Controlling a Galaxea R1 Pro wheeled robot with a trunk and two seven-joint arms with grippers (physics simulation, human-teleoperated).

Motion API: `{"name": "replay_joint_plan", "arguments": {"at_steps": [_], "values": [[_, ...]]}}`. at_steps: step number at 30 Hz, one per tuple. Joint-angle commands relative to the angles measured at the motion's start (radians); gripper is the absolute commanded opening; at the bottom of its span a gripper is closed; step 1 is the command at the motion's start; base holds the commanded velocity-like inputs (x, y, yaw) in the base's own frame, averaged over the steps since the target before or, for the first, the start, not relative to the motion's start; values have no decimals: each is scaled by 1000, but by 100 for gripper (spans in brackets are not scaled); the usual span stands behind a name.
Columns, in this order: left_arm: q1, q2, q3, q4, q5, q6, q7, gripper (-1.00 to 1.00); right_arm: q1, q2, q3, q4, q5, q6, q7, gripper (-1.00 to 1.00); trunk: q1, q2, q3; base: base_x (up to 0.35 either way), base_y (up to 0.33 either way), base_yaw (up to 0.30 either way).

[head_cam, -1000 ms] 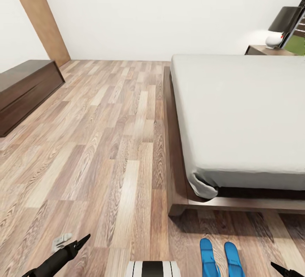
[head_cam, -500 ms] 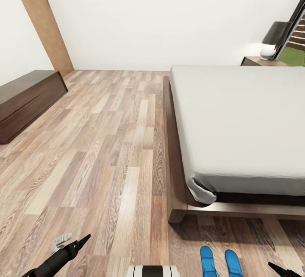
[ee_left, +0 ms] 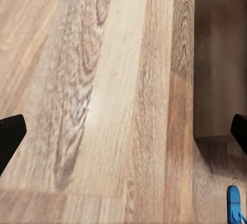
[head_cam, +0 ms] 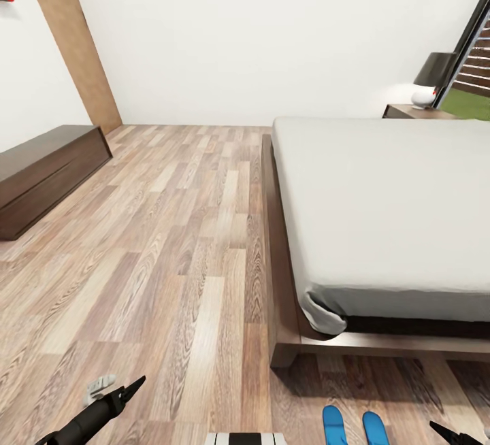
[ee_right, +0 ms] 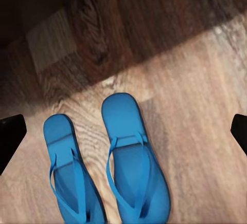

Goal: In the bedroom, move the book from the bed onto either nightstand, and place the two sandals side by side next to the bed.

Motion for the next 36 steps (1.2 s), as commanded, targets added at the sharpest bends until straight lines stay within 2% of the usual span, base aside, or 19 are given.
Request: {"name": "replay_joint_plan", "arguments": {"at_steps": [1, 6, 36], "values": [[-1, 0, 3, 1, 3, 5, -5, 100, -1, 2, 8, 4, -7, -2, 6, 100, 0, 0, -1, 0, 0, 0], [-1, 0, 3, 1, 3, 5, -5, 100, -1, 4, 8, 4, -7, -2, 7, 100, 0, 0, -1, 0, 0, 0], [-1, 0, 3, 1, 3, 5, -5, 100, -2, 6, 7, 4, -9, -2, 7, 100, -14, 7, 115, 0, 0, 0]]}}
